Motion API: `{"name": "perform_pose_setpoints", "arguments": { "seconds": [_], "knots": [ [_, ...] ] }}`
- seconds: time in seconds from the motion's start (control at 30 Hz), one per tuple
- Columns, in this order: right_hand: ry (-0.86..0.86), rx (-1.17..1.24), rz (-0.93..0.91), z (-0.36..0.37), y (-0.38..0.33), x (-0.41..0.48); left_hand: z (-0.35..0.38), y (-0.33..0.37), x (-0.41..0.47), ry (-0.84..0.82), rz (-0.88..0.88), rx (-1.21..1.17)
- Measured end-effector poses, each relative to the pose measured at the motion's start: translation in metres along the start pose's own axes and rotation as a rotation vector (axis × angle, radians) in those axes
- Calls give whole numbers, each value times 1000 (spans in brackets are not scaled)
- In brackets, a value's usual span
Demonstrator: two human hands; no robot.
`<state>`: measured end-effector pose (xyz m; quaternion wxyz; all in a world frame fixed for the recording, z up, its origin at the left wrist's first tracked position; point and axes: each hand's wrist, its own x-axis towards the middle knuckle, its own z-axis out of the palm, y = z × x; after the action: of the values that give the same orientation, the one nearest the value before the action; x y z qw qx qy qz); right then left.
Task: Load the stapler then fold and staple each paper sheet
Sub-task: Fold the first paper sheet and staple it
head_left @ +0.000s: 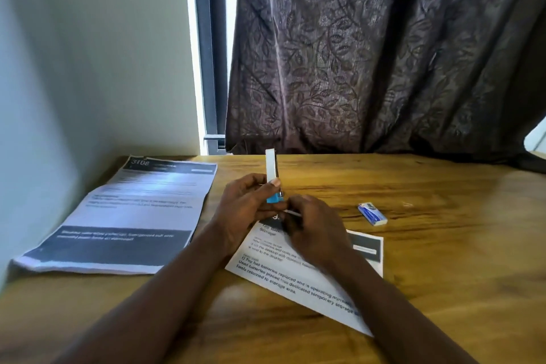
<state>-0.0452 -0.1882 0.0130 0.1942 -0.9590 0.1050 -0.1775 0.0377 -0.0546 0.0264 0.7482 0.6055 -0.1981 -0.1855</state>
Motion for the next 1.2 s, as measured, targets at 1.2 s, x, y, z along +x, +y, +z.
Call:
{"name": "perform_pose_setpoints", "arguments": {
  "seconds": [1.2],
  "knots": [
    [189,498,-163,-2,11,8,-38,15,19,-295,-71,372]
  ]
}}
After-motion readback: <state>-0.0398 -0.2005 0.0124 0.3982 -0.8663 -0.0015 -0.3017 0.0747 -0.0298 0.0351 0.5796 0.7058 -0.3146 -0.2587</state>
